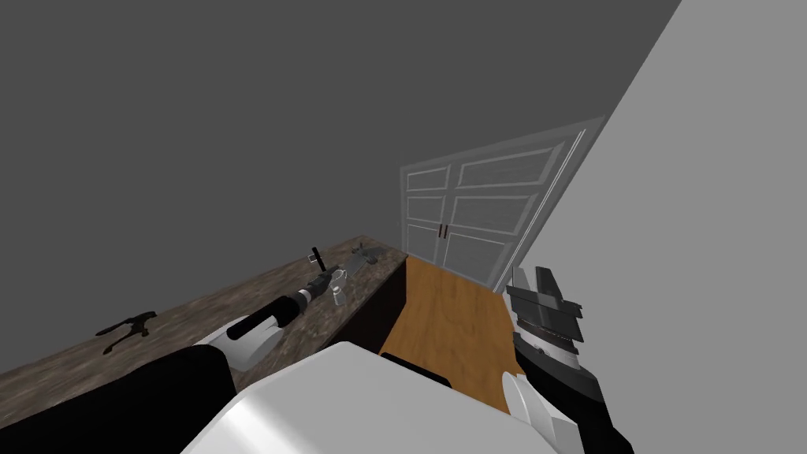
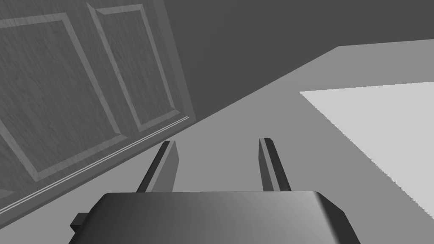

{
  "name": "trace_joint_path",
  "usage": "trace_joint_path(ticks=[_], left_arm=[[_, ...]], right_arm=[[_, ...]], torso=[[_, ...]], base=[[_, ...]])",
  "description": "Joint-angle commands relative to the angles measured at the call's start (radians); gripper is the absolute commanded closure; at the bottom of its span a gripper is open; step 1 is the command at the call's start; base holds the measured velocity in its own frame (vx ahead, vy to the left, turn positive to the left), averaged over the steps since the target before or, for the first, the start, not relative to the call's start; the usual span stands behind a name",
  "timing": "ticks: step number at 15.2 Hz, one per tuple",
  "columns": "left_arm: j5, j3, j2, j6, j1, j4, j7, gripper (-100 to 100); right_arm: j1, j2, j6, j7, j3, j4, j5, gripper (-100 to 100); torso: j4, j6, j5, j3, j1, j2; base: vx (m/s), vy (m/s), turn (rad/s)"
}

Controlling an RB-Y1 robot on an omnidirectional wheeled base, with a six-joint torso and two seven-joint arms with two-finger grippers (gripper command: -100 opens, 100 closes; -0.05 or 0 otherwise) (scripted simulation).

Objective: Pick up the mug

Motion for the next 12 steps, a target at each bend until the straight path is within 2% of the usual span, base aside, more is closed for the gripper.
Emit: trace_joint_path(ticks=[1,2,3,4,5,7,8,10,11,12], left_arm=[[0.038,0.017,0.039,0.044,0.022,0.006,0.000,-100],[0.065,0.035,0.065,0.073,0.045,0.012,-0.003,-100],[0.083,0.035,0.082,0.089,0.045,0.012,-0.003,-100],[0.083,0.035,0.082,0.098,0.045,0.012,-0.003,-100],[0.120,0.053,0.119,0.124,0.068,0.018,-0.006,-100],[0.127,0.053,0.125,0.152,0.068,0.018,-0.006,-100],[0.170,0.071,0.167,0.179,0.091,0.024,-0.010,-100],[0.171,0.071,0.167,0.205,0.091,0.024,-0.010,-100],[0.215,0.089,0.208,0.235,0.114,0.030,-0.013,-100],[0.215,0.089,0.208,0.258,0.114,0.030,-0.013,-100]], right_arm=[[0.000,0.000,0.000,0.000,0.000,0.000,0.000,0],[0.000,0.000,0.000,0.000,0.000,0.000,0.000,0],[0.000,0.000,0.000,0.000,0.000,0.000,0.000,0],[0.000,0.000,0.000,0.000,0.000,0.000,0.000,0],[0.000,0.000,0.000,0.000,0.000,0.000,0.000,0],[0.000,0.000,0.000,0.000,0.000,0.000,0.000,0],[0.000,0.000,0.000,0.000,0.000,0.000,0.000,0],[0.000,0.000,0.000,0.000,0.000,0.000,0.000,0],[0.000,0.000,0.000,0.000,0.000,0.000,0.000,0],[0.000,0.000,0.000,0.000,0.000,0.000,0.000,0]], torso=[[0.000,0.000,0.000,0.000,0.000,0.000],[0.000,0.000,0.000,0.000,0.000,0.000],[0.000,0.000,0.000,0.000,0.000,0.000],[0.000,0.000,0.000,0.000,0.000,-0.001],[0.000,0.000,0.000,0.000,0.000,0.000],[0.000,0.000,0.000,0.000,0.000,-0.001],[0.000,0.000,0.000,0.000,0.000,0.000],[0.000,0.000,0.000,0.000,0.000,-0.001],[0.000,0.000,0.000,0.000,0.000,0.000],[0.000,0.000,0.000,0.000,0.000,0.000]], base=[[0.019,0.017,-0.076],[0.026,0.019,-0.106],[0.028,0.020,-0.095],[0.019,0.017,-0.036],[0.020,0.018,-0.073],[0.020,0.017,-0.055],[0.022,0.012,-0.081],[0.021,0.015,-0.052],[0.021,0.013,-0.071],[0.026,0.016,-0.091]])
